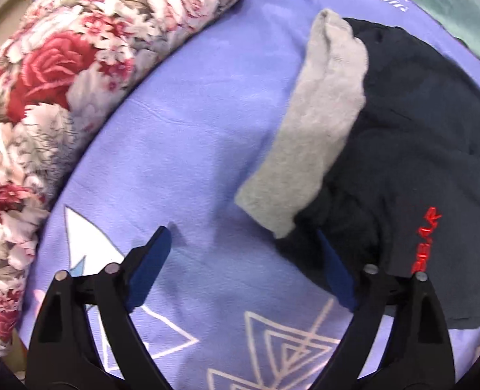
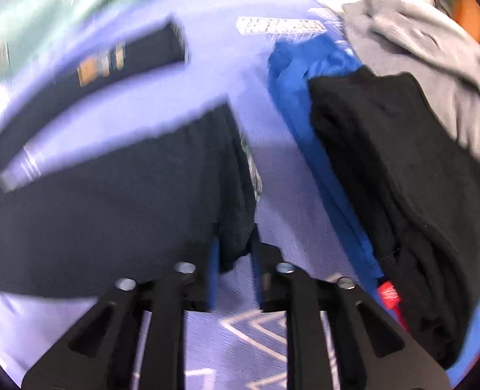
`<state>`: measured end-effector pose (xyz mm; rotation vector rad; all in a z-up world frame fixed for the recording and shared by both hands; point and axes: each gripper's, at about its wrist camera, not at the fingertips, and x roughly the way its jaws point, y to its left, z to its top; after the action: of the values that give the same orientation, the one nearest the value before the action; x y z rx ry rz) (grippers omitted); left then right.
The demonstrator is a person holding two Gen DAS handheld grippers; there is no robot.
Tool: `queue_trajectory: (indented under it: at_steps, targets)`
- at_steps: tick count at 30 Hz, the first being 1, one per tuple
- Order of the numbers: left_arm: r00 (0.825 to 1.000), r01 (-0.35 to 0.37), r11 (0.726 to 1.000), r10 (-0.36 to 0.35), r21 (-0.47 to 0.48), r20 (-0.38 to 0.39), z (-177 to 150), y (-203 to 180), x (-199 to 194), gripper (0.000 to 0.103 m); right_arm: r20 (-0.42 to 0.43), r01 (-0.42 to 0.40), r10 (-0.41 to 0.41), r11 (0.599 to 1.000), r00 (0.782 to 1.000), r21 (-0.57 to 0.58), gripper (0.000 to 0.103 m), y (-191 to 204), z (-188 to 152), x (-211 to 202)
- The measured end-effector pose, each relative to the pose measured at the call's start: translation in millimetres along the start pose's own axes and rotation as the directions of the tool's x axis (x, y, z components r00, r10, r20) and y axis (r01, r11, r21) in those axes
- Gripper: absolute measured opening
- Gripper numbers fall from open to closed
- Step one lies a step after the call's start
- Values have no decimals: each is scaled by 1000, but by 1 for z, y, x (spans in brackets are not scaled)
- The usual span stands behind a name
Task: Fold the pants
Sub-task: 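Grasp the plain leg hem with the right tool and lift it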
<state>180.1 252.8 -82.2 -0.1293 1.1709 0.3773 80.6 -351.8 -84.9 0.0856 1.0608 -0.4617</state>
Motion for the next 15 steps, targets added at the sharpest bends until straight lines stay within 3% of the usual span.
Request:
queue_trajectory:
  at_steps: [1,2,4,5,6,7,8,9,10,12,13,14,15]
  targets:
    - [1000,-17,1000,17,7,9,0,-2,-4,91,48,108,-107,994,993,-15,58,4,2,-10]
    - [999,-35,999,34,16,22,-1,-5,-8,91,109,115,-113,993,988,-11,58,6,4,-22]
    - [991,-100,994,96,37,97,-2,-14,-29,90,213,-30,32,999,976,-11,58,16,9,-46]
    - [985,-115,993,109,35,132,-2,-18,-37,90,218,-110,117,993,969,-43,58,29,13,-52]
    - [980,-102,994,95,35,175,-2,-25,-50,90,202,-181,197,979,959,-93,57,46,17,-53]
    - [979,-64,997,55,42,197,-1,-32,-60,90,171,-264,286,954,943,-141,48,66,22,-51]
    - [978,-7,998,-4,56,208,0,-43,-67,91,137,-346,369,923,919,-167,25,84,26,-47]
    - [977,49,996,-63,71,206,1,-53,-71,92,84,-440,461,878,883,-188,14,108,33,-39]
    - [974,99,991,-115,88,194,2,-65,-71,93,52,-481,499,855,865,-195,6,123,36,-34]
    - [970,160,979,-180,130,161,4,-92,-64,93,-3,-554,566,807,825,-205,6,153,42,-23]
    - [976,148,978,-169,150,139,5,-104,-56,93,-45,-601,607,769,793,-219,6,167,45,-16]
    - [982,129,978,-149,163,119,8,-110,-48,93,-81,-606,606,760,791,-234,6,176,47,-8]
    - [989,101,979,-118,179,88,6,-117,-38,93,-95,-570,566,785,819,-242,7,178,48,-1]
